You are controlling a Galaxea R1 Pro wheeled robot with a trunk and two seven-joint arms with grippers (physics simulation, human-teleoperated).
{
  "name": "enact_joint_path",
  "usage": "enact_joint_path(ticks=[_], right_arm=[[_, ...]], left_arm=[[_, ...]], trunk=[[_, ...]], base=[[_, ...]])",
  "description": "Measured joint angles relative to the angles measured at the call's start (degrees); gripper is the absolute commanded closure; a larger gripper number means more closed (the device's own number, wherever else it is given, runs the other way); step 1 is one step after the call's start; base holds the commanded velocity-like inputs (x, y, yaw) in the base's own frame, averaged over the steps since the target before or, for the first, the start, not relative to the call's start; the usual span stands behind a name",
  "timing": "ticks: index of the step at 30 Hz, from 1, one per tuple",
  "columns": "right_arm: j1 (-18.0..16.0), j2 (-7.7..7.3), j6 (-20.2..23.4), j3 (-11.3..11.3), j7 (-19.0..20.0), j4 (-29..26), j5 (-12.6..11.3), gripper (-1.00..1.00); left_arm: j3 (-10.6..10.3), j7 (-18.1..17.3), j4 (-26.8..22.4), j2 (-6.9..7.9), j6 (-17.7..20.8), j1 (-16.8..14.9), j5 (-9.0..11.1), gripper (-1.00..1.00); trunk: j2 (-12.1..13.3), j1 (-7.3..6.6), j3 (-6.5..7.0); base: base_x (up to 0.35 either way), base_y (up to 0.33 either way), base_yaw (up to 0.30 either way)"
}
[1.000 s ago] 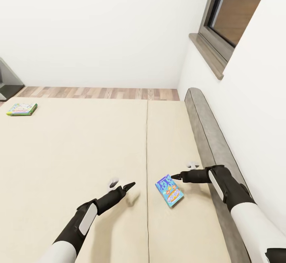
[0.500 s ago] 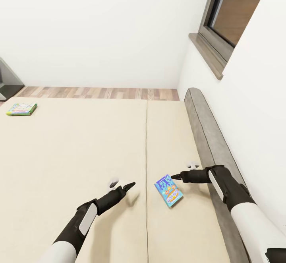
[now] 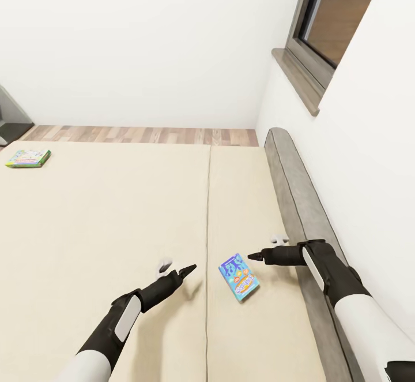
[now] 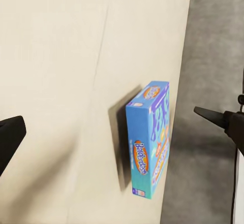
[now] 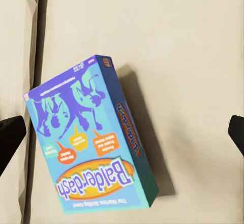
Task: Put all the toys in the child's room - the three board games (two on the bed and one on the table), the two jigsaw puzzles on the table, and the tennis ball on the table - inside the toy box on the table in the child's room.
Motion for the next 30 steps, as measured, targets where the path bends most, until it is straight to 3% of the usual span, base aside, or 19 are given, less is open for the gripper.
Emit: enact_joint_path(ticks=[30], right_arm=[[0.02,0.01,0.18,0.01,0.00,-0.42,-0.04,-1.00]], left_arm=[[0.03,0.00,0.00,0.00,0.00,0.00,-0.01,-1.00]], trunk=[[0.00,0.00,0.00]], base=[[0.000,-0.005,0.000]])
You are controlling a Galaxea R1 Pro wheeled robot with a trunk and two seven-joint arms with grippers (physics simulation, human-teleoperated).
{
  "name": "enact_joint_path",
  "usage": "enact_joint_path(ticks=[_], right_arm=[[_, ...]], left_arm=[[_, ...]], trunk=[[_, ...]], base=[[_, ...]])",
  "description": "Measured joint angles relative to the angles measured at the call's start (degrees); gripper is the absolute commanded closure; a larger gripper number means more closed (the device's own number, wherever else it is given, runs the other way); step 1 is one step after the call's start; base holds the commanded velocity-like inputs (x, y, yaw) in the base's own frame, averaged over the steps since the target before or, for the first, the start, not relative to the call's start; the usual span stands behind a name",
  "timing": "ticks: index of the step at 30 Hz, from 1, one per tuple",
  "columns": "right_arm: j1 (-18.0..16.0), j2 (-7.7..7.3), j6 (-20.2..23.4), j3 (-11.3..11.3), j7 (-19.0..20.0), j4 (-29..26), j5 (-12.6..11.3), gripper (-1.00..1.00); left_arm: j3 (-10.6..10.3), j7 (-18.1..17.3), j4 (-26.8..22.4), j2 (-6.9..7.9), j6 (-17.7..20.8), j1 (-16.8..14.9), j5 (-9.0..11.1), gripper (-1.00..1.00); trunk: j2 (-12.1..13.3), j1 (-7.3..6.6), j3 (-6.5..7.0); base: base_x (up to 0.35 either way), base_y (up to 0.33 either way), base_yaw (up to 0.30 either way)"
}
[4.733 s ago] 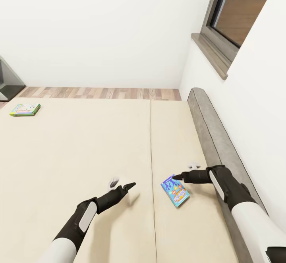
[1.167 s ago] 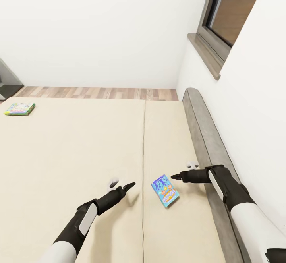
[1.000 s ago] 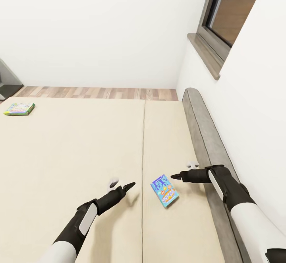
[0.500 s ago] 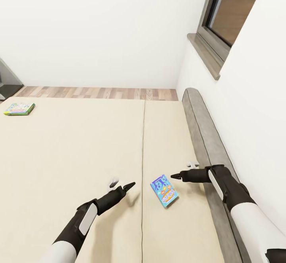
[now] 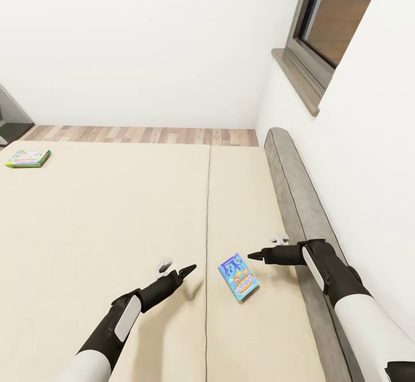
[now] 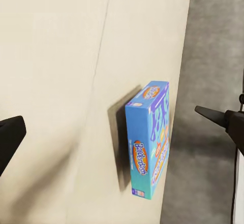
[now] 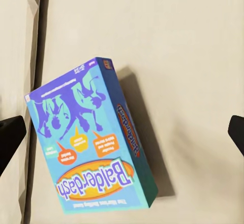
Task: Put all the toys in the child's room - the three board games (two on the bed and one on the table), the two jigsaw puzzles on the table, and the tennis ball on the table - inside the toy box on the table in the child's room.
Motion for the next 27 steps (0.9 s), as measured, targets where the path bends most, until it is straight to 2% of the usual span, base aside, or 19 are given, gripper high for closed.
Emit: enact_joint_path(ticks=[4,6,8,16,27], right_arm=[[0.05,-0.06,-0.07,-0.07,0.18,0.35,-0.02,-1.00],[-0.12,0.58,-0.10,-0.69,-0.42,-0.06,-0.65,-1.00],[-0.29,1.21,-0.17,-1.27,-1.07,-0.02,-0.92,-1.00],[-0.29,3.65,-0.25,-3.69,-2.26,-0.03,-0.92,-1.00],[-0.29,3.66,-0.25,-3.75,-2.26,-0.03,-0.91,-1.00]], left_arm=[[-0.02,-0.05,0.00,0.00,0.08,0.00,0.08,-1.00],[-0.63,-0.70,0.64,-0.65,0.34,-0.65,0.76,-1.00],[-0.34,-0.66,1.11,-0.47,0.27,-0.69,1.29,-1.00],[-0.34,-0.66,1.11,-0.47,0.27,-0.69,1.30,-1.00],[-0.34,-0.66,1.11,-0.47,0.27,-0.69,1.30,-1.00]], trunk=[[0.00,0.00,0.00],[0.00,0.00,0.00],[0.00,0.00,0.00],[0.00,0.00,0.00],[0.00,0.00,0.00]], base=[[0.000,0.000,0.000],[0.000,0.000,0.000],[0.000,0.000,0.000],[0.000,0.000,0.000],[0.000,0.000,0.000]])
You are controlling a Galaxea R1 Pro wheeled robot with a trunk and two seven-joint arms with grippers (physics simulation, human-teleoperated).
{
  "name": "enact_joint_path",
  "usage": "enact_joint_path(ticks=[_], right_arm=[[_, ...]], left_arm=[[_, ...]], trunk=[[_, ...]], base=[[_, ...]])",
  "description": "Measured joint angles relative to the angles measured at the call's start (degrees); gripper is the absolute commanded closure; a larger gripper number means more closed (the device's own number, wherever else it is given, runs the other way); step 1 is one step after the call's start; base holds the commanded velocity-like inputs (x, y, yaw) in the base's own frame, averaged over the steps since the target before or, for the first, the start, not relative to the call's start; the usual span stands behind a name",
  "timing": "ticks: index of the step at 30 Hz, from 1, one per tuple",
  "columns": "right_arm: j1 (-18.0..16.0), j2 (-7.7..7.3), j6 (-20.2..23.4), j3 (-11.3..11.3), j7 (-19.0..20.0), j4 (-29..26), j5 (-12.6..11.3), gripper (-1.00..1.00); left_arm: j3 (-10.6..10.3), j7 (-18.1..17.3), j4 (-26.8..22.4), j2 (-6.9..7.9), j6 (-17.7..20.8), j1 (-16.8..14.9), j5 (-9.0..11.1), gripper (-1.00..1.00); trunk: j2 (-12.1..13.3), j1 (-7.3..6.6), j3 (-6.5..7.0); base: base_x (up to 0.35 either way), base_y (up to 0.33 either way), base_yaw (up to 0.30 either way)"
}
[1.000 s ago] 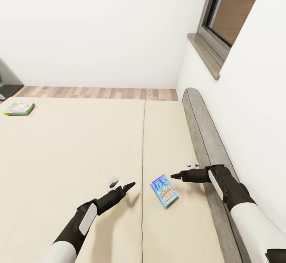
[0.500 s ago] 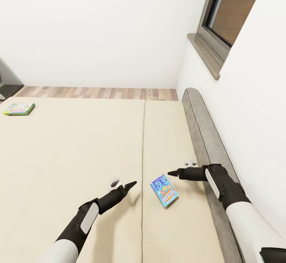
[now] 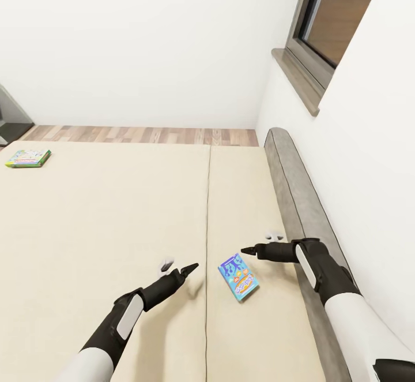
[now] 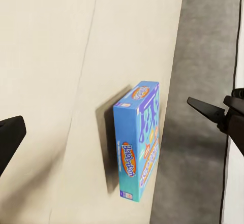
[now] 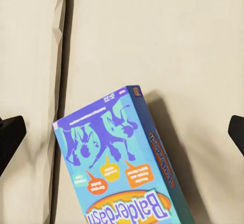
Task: Put all the toys in the child's room - the three board games (two on the bed and one on the table), the two jigsaw puzzles on the table, and the tennis ball on the table - inside the toy box on the table in the child's room.
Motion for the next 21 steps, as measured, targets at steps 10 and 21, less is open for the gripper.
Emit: enact_joint_path(ticks=[10,21], right_arm=[[0.00,0.00,0.00,0.00,0.00,0.00,0.00,-1.00],[0.00,0.00,0.00,0.00,0.00,0.00,0.00,-1.00]], left_arm=[[0.00,0.00,0.00,0.00,0.00,0.00,0.00,-1.00],[0.00,0.00,0.00,0.00,0.00,0.00,0.00,-1.00]], trunk=[[0.00,0.00,0.00],[0.00,0.00,0.00]], base=[[0.000,0.000,0.000],[0.000,0.000,0.000]])
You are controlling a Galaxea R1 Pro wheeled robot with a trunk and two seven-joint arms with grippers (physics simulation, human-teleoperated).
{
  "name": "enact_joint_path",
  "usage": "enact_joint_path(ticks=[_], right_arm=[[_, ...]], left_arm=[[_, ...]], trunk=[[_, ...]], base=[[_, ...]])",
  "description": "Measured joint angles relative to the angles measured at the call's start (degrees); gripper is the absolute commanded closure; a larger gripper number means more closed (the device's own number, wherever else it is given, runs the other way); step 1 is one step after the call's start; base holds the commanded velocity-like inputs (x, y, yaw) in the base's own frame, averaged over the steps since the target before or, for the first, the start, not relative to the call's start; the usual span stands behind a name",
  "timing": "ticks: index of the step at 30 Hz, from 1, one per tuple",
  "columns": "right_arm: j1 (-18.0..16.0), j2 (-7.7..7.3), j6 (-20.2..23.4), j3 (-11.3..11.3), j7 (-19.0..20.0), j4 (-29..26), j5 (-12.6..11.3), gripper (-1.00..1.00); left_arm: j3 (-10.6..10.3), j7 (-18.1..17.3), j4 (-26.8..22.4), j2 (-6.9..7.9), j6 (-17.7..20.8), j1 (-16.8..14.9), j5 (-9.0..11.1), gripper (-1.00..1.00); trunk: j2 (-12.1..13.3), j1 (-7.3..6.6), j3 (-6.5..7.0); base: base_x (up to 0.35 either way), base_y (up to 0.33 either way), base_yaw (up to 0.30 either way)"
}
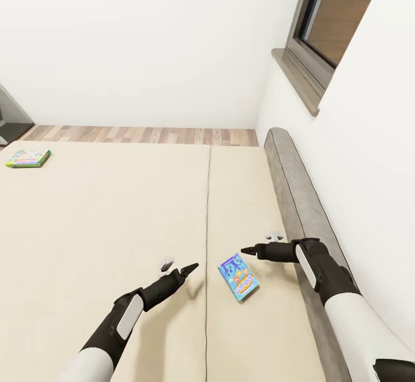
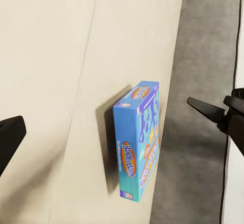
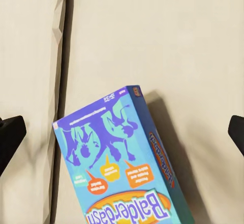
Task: Put all the toys in the child's room - the three board games (two on the bed and one on the table), the two jigsaw puzzles on the table, and the tennis ball on the table - inside the toy box on the table in the child's room.
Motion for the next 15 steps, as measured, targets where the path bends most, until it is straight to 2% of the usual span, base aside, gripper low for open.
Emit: enact_joint_path(ticks=[7,15], right_arm=[[0.00,0.00,0.00,0.00,0.00,0.00,0.00,-1.00],[-1.23,-1.83,0.48,2.37,1.83,0.13,0.48,-1.00]], left_arm=[[0.00,0.00,0.00,0.00,0.00,0.00,0.00,-1.00],[0.72,-1.16,-2.13,2.57,-0.24,1.99,-1.17,-1.00]], trunk=[[0.00,0.00,0.00],[0.00,0.00,0.00]], base=[[0.000,0.000,0.000],[0.000,0.000,0.000]])
